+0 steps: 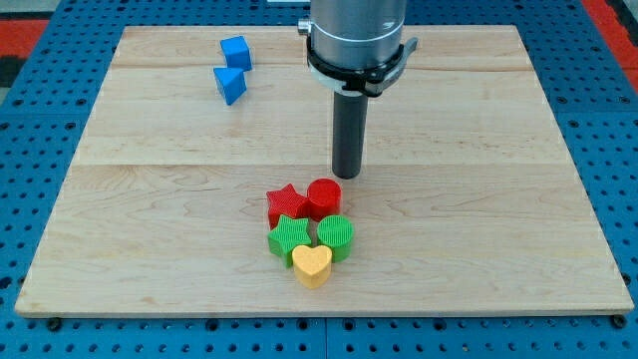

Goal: Move the blue triangle to the center of the board

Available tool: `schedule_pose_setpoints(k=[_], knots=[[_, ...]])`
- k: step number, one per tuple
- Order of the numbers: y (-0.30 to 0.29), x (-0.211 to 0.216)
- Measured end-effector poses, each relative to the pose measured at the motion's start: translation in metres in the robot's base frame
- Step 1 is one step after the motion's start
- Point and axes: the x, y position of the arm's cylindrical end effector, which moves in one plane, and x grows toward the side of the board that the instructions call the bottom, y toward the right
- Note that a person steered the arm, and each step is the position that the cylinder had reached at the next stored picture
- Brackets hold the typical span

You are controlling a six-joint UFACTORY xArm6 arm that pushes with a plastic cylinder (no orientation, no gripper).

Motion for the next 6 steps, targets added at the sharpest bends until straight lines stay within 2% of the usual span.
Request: schedule_pose_setpoints(k=[2, 3, 5, 6], knots=[[0.0, 0.035], [-0.01, 0.023], [-0.062, -0.064], [-0.069, -0.124]])
